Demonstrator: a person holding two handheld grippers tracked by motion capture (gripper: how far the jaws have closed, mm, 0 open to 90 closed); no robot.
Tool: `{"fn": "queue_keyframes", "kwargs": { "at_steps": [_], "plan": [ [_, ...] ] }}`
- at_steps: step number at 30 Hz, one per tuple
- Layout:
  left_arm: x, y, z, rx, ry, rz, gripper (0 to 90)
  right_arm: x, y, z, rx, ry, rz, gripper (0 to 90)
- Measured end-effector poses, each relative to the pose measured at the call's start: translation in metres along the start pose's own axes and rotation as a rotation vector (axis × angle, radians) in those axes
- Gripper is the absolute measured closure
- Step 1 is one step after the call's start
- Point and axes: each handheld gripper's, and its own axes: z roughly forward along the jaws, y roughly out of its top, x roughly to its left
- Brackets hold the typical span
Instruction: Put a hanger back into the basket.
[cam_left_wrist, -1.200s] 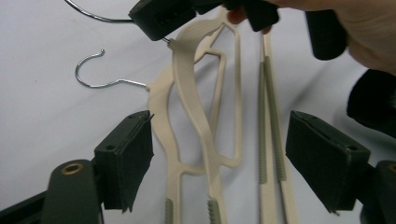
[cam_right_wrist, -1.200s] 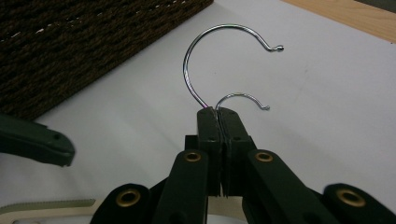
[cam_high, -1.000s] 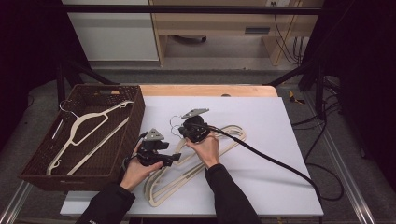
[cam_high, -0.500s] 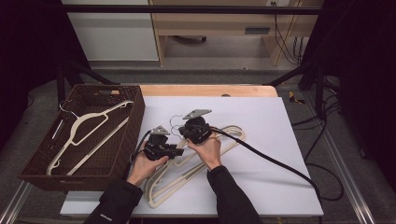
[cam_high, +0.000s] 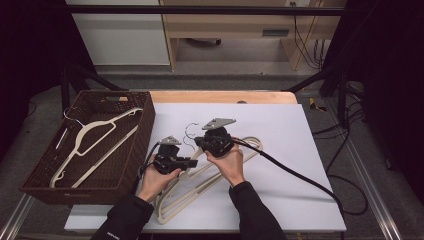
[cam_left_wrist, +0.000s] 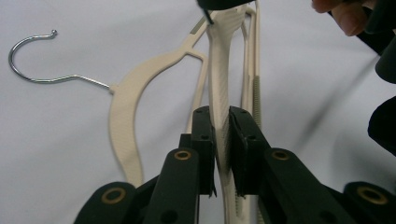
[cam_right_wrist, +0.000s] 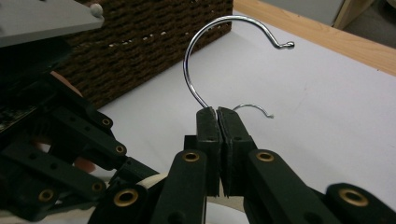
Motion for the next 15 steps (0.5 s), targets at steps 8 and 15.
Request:
{"fn": "queue_keyframes", "kwargs": {
  "at_steps": [8, 15],
  "plan": [
    [-0.023, -0.002, -0.008, -0.023, -0.045, 0.037, 85.2, 0.005, -0.003, -0.040, -0.059, 0.025, -0.043, 78.9],
    [-0.042, -0.002, -0.015, -0.041, -0.053, 0.080, 86.1, 0.006, -0.016, -0.072, -0.080, 0.048, -0.062, 60.7]
  ]
}}
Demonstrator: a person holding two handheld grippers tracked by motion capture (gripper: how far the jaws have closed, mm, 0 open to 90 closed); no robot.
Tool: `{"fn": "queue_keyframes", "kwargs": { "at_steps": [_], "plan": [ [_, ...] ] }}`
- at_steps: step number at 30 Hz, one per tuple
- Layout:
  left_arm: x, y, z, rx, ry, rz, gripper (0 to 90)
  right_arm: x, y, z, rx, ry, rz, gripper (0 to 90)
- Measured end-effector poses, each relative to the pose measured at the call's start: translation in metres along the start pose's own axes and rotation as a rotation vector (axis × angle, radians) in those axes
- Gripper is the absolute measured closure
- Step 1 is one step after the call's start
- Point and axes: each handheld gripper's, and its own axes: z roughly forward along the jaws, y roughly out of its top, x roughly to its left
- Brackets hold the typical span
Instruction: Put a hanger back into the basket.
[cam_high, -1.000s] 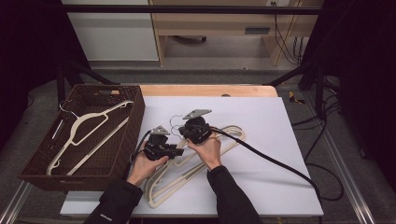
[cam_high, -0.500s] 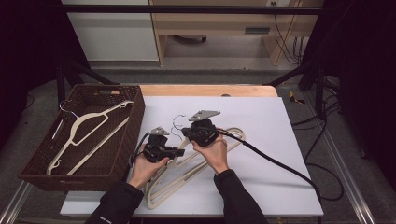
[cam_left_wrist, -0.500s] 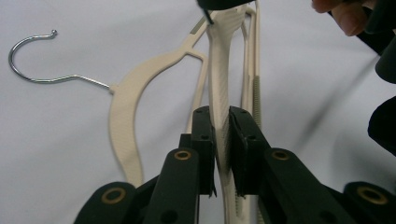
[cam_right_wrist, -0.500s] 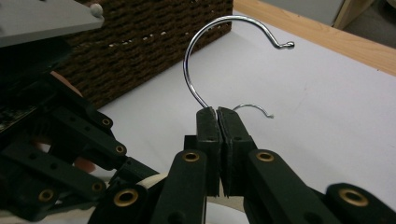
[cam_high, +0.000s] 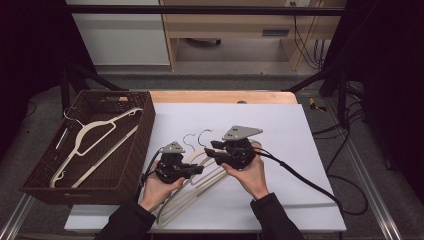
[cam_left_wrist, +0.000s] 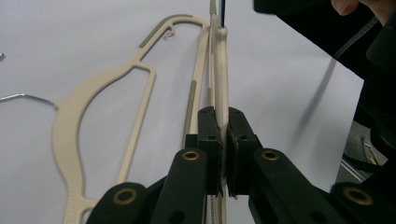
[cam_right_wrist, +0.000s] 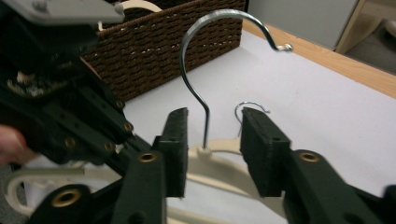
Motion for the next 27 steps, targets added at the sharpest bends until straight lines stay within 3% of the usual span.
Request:
{"fn": "queue_keyframes", "kwargs": {
  "at_steps": [4, 11, 14, 21, 27],
  "plan": [
    [-0.005, 0.002, -0.008, -0.016, -0.007, 0.010, 86.1, -0.003, -0.011, -0.022, -0.029, -0.018, -0.013, 50.5],
    [-0.012, 0.010, -0.028, -0.035, -0.009, 0.049, 86.1, -0.020, -0.036, -0.061, -0.088, -0.082, 0.041, 34.2],
    [-0.014, 0.015, -0.040, -0.042, -0.004, 0.079, 86.1, -0.030, -0.050, -0.076, -0.123, -0.131, 0.052, 27.4],
    [-0.018, 0.031, -0.067, -0.048, 0.028, 0.142, 86.1, -0.044, -0.073, -0.101, -0.184, -0.161, 0.099, 18.2],
    [-0.017, 0.041, -0.089, -0.076, 0.031, 0.156, 86.1, -0.049, -0.085, -0.114, -0.199, -0.204, 0.099, 11.4]
  ]
}}
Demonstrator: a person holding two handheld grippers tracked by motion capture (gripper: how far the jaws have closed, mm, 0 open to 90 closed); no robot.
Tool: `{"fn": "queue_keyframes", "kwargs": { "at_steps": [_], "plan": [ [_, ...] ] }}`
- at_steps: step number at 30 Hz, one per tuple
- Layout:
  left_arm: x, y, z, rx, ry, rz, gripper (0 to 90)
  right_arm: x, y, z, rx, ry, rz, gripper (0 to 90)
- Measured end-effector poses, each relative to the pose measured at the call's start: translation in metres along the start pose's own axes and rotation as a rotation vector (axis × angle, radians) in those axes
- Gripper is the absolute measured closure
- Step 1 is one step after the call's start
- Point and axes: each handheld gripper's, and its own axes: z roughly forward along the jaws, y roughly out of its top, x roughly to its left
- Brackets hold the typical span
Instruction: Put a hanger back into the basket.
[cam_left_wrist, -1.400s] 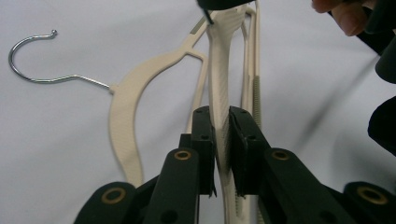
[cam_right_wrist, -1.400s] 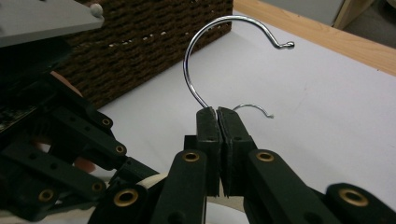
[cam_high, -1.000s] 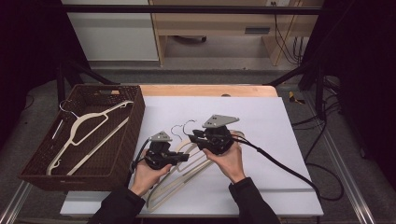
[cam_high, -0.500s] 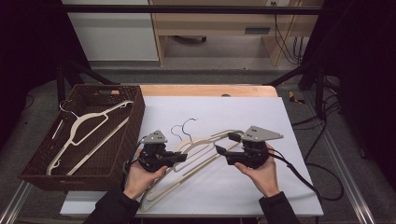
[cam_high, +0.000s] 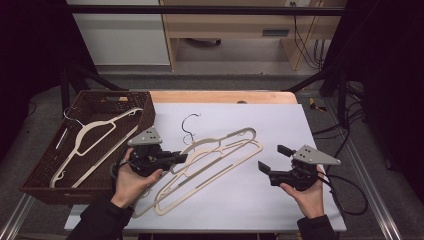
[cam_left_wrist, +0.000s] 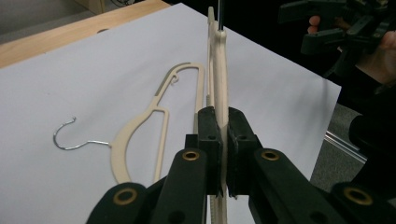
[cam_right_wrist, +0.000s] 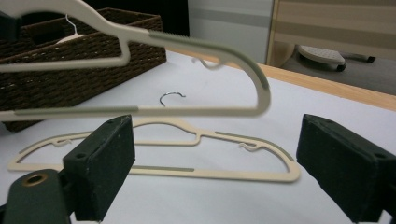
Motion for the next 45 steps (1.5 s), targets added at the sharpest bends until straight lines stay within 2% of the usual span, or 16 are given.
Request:
{"fn": "queue_keyframes", "kwargs": {
  "at_steps": [9, 13, 24, 28, 35, 40, 45],
  "plan": [
    [0.012, 0.012, -0.027, -0.023, 0.035, 0.017, 86.1, -0.009, -0.010, -0.010, 0.018, -0.061, -0.011, 6.9],
    [0.019, 0.017, -0.038, -0.011, 0.054, 0.040, 86.1, -0.012, -0.012, -0.013, 0.016, -0.076, -0.014, 6.4],
    [0.044, 0.027, -0.073, -0.022, 0.097, 0.082, 86.1, -0.018, -0.015, -0.016, 0.026, -0.101, 0.000, 5.7],
    [0.059, 0.030, -0.090, -0.047, 0.118, 0.077, 86.1, -0.020, -0.016, -0.018, 0.026, -0.108, -0.007, 5.3],
    [0.080, 0.031, -0.113, -0.056, 0.154, 0.076, 86.1, -0.023, -0.016, -0.020, 0.022, -0.119, -0.003, 4.9],
    [0.098, 0.028, -0.128, -0.075, 0.177, 0.056, 86.1, -0.024, -0.015, -0.022, 0.019, -0.122, 0.001, 4.7],
    [0.111, 0.021, -0.138, -0.071, 0.197, 0.039, 86.0, -0.025, -0.015, -0.023, 0.014, -0.126, 0.004, 4.5]
  ]
}}
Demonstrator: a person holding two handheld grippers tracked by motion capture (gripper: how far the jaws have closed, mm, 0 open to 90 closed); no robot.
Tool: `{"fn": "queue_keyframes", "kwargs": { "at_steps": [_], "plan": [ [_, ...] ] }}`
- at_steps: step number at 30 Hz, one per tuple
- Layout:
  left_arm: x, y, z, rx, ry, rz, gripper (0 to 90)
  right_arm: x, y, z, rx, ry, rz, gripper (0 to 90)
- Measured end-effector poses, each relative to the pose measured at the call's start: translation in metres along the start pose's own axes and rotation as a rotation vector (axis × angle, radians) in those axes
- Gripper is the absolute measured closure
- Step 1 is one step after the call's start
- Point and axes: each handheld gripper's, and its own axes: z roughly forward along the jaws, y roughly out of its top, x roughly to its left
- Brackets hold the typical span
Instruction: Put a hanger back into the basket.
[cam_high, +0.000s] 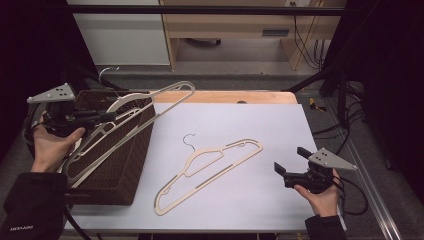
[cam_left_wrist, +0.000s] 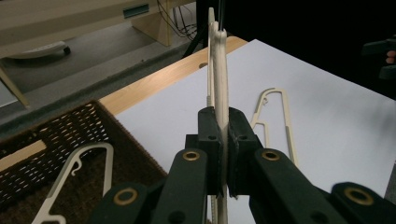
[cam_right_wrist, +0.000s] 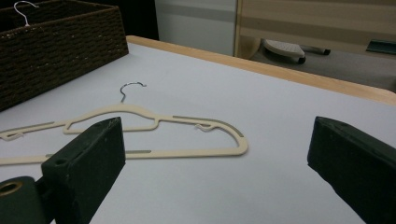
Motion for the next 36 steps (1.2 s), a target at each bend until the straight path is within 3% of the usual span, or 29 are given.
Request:
{"fn": "queue_keyframes", "kwargs": {
  "at_steps": [9, 19, 31, 36],
  "plan": [
    [0.026, -0.016, -0.010, 0.007, 0.031, -0.028, 86.0, 0.000, 0.000, 0.000, 0.001, -0.002, -0.002, 4.0],
    [0.057, -0.040, -0.025, 0.014, 0.076, -0.084, 86.0, -0.002, -0.002, 0.002, 0.012, -0.006, -0.001, 3.9],
    [0.075, -0.057, -0.032, 0.042, 0.090, -0.098, 86.1, -0.003, -0.003, 0.005, 0.025, -0.007, 0.003, 3.8],
    [0.080, -0.060, -0.037, 0.025, 0.102, -0.107, 86.0, -0.003, -0.004, 0.005, 0.025, -0.007, 0.002, 3.8]
  ]
}}
